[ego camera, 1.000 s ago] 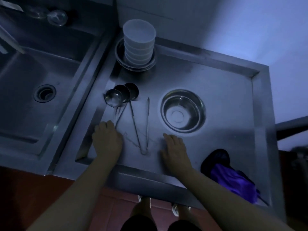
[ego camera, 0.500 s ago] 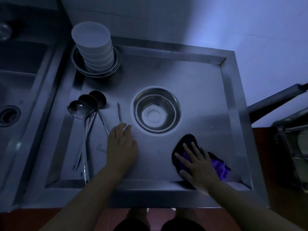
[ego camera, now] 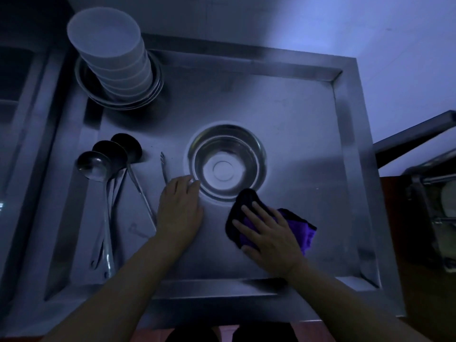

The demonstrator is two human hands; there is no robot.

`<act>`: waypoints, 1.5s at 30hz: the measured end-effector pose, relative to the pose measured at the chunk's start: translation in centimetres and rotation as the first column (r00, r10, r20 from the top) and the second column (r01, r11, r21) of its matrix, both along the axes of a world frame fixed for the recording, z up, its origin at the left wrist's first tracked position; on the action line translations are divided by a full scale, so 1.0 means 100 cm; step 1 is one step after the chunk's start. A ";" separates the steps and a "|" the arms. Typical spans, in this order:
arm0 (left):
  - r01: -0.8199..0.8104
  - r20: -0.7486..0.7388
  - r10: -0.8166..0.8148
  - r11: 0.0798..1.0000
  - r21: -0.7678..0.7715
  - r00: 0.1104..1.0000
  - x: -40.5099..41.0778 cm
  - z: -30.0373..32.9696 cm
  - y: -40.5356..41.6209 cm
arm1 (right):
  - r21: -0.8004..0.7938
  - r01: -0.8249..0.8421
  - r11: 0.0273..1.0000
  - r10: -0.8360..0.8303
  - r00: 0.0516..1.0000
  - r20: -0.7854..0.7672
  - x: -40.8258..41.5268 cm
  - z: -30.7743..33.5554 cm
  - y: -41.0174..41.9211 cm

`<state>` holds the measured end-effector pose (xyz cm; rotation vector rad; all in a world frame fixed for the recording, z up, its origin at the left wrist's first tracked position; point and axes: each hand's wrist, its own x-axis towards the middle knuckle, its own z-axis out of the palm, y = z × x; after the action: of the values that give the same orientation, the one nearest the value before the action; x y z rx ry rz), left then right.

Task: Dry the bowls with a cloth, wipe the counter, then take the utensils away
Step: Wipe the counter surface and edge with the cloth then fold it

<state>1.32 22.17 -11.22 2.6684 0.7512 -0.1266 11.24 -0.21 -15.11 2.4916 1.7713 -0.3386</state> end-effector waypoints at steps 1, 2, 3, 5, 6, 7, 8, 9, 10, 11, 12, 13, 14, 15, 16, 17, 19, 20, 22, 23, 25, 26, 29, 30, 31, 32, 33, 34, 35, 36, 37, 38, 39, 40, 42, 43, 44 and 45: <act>0.009 -0.013 -0.009 1.000 -0.008 1.000 0.007 0.000 0.001 | -0.011 0.042 0.999 -0.042 0.999 0.007 0.014 0.001 -0.006; 0.017 -0.026 -0.017 1.000 -0.012 1.000 0.014 -0.001 0.002 | -0.023 0.074 0.997 -0.074 0.997 0.016 0.030 0.002 -0.008; 0.024 -0.036 -0.024 1.000 -0.012 0.999 0.020 -0.002 0.004 | -0.033 0.104 0.994 -0.103 0.994 0.025 0.046 0.003 -0.008; 0.025 -0.030 -0.025 1.000 -0.010 0.999 0.032 -0.002 0.010 | -0.041 0.192 0.981 -0.191 0.981 0.035 0.079 0.005 0.002; 0.016 -0.017 -0.016 1.000 -0.008 1.000 0.038 -0.002 0.013 | -0.041 0.245 0.969 -0.244 0.969 0.039 0.096 0.007 0.010; 0.006 -0.007 -0.006 1.000 -0.005 1.000 0.042 -0.002 0.016 | -0.045 0.292 0.955 -0.290 0.956 0.046 0.112 0.007 0.020; -0.003 0.000 0.003 1.000 0.000 1.000 0.046 -0.003 0.019 | -0.049 0.321 0.946 -0.318 0.946 0.059 0.129 0.007 0.031; -0.013 -0.002 0.013 1.000 -0.002 1.000 0.049 -0.005 0.022 | -0.049 0.335 0.941 -0.331 0.941 0.076 0.145 0.007 0.044; -0.022 -0.010 0.022 1.000 -0.011 1.000 0.054 -0.007 0.026 | -0.047 0.339 0.940 -0.334 0.938 0.090 0.160 0.006 0.058; -0.024 -0.021 0.024 1.000 -0.014 1.000 0.058 -0.009 0.029 | -0.041 0.338 0.940 -0.333 0.938 0.095 0.174 0.006 0.074; -0.018 -0.035 0.017 1.000 -0.010 0.999 0.062 -0.013 0.032 | -0.027 0.334 0.942 -0.330 0.940 0.090 0.187 0.005 0.091; -0.008 -0.058 0.007 1.000 -0.010 0.998 0.066 -0.018 0.034 | -0.009 0.326 0.945 -0.325 0.942 0.082 0.197 0.003 0.110; -0.003 -0.076 0.001 1.000 -0.016 0.997 0.069 -0.023 0.037 | 0.010 0.314 0.950 -0.313 0.946 0.078 0.206 0.002 0.130; -0.007 -0.086 0.005 1.000 -0.025 0.996 0.072 -0.026 0.039 | 0.026 0.296 0.955 -0.297 0.952 0.077 0.212 -0.001 0.150; -0.017 -0.087 0.015 1.000 -0.026 0.996 0.075 -0.029 0.040 | 0.036 0.274 0.961 -0.276 0.958 0.079 0.217 -0.003 0.172; -0.032 -0.087 0.029 0.999 -0.024 0.996 0.078 -0.031 0.042 | 0.041 0.243 0.969 -0.245 0.966 0.081 0.219 -0.006 0.194; -0.070 -0.091 0.066 0.997 -0.038 0.994 0.084 -0.033 0.045 | 0.047 0.143 0.989 -0.147 0.986 0.076 0.215 -0.012 0.240; -0.085 -0.068 0.082 0.996 -0.040 0.994 0.087 -0.034 0.048 | 0.049 0.086 0.995 -0.089 0.993 0.072 0.209 -0.014 0.263; -0.112 -0.028 0.111 0.994 -0.020 0.993 0.093 -0.036 0.051 | 0.053 -0.025 0.998 0.022 0.998 0.061 0.194 -0.019 0.306; -0.119 -0.024 0.119 0.993 -0.001 0.993 0.096 -0.037 0.053 | 0.059 -0.074 0.996 0.071 0.996 0.056 0.187 -0.020 0.325; -0.131 -0.020 0.132 0.991 0.041 0.991 0.101 -0.037 0.055 | 0.059 -0.158 0.986 0.156 0.987 0.045 0.183 -0.019 0.353; -0.133 -0.027 0.135 0.989 0.064 0.990 0.104 -0.037 0.056 | 0.059 -0.194 0.979 0.191 0.981 0.042 0.186 -0.018 0.361; -0.110 -0.046 0.116 0.988 0.109 0.992 0.120 -0.034 0.058 | 0.090 -0.234 0.968 0.231 0.972 0.046 0.210 -0.015 0.364; -0.102 -0.052 0.109 0.988 0.119 0.993 0.127 -0.033 0.058 | 0.108 -0.217 0.970 0.214 0.976 0.040 0.219 -0.015 0.359; -0.093 -0.060 0.102 0.987 0.130 0.993 0.135 -0.031 0.057 | 0.127 -0.191 0.973 0.189 0.982 0.032 0.228 -0.015 0.350; -0.079 -0.068 0.089 0.987 0.137 0.994 0.144 -0.029 0.056 | 0.138 -0.167 0.976 0.166 0.986 0.023 0.237 -0.015 0.340; -0.061 -0.069 0.071 0.988 0.144 0.995 0.152 -0.028 0.054 | 0.141 -0.153 0.978 0.151 0.988 0.020 0.248 -0.015 0.326; -0.042 -0.064 0.052 0.988 0.148 0.997 0.161 -0.026 0.052 | 0.139 -0.145 0.980 0.143 0.989 0.024 0.260 -0.014 0.312; -0.027 -0.057 0.036 0.988 0.151 0.998 0.169 -0.025 0.049 | 0.136 -0.140 0.981 0.136 0.990 0.033 0.272 -0.013 0.296; -0.018 -0.050 0.026 0.988 0.151 0.998 0.177 -0.024 0.045 | 0.132 -0.131 0.983 0.127 0.991 0.041 0.285 -0.012 0.279; -0.014 -0.035 0.020 0.989 0.150 0.999 0.186 -0.023 0.040 | 0.127 -0.118 0.985 0.113 0.992 0.049 0.298 -0.011 0.261; -0.011 -0.017 0.014 0.989 0.146 1.000 0.195 -0.022 0.035 | 0.122 -0.100 0.987 0.094 0.994 0.059 0.311 -0.009 0.243; -0.004 0.000 0.004 0.990 0.140 1.000 0.203 -0.020 0.028 | 0.116 -0.076 0.990 0.068 0.995 0.072 0.325 -0.008 0.224; 0.008 0.011 -0.010 0.990 0.138 1.000 0.211 -0.019 0.022 | 0.107 -0.042 0.993 0.032 0.996 0.087 0.338 -0.006 0.203; 0.035 0.021 -0.038 0.988 0.148 0.999 0.225 -0.016 0.008 | 0.090 0.062 0.994 -0.073 0.990 0.121 0.363 -0.004 0.159; 0.047 0.027 -0.051 0.988 0.145 0.998 0.230 -0.015 0.002 | 0.090 0.119 0.989 -0.130 0.982 0.136 0.373 -0.003 0.138; 0.063 0.020 -0.067 0.989 0.137 0.998 0.235 -0.013 -0.003 | 0.088 0.170 0.982 -0.181 0.972 0.147 0.382 -0.001 0.120; 0.079 -0.001 -0.080 0.988 0.136 0.997 0.238 -0.012 -0.008 | 0.079 0.211 0.974 -0.221 0.964 0.150 0.388 0.000 0.106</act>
<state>25.09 21.38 -12.40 2.8280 0.6748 -0.0933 50.06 10.42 -15.07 2.6771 1.4782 -0.0931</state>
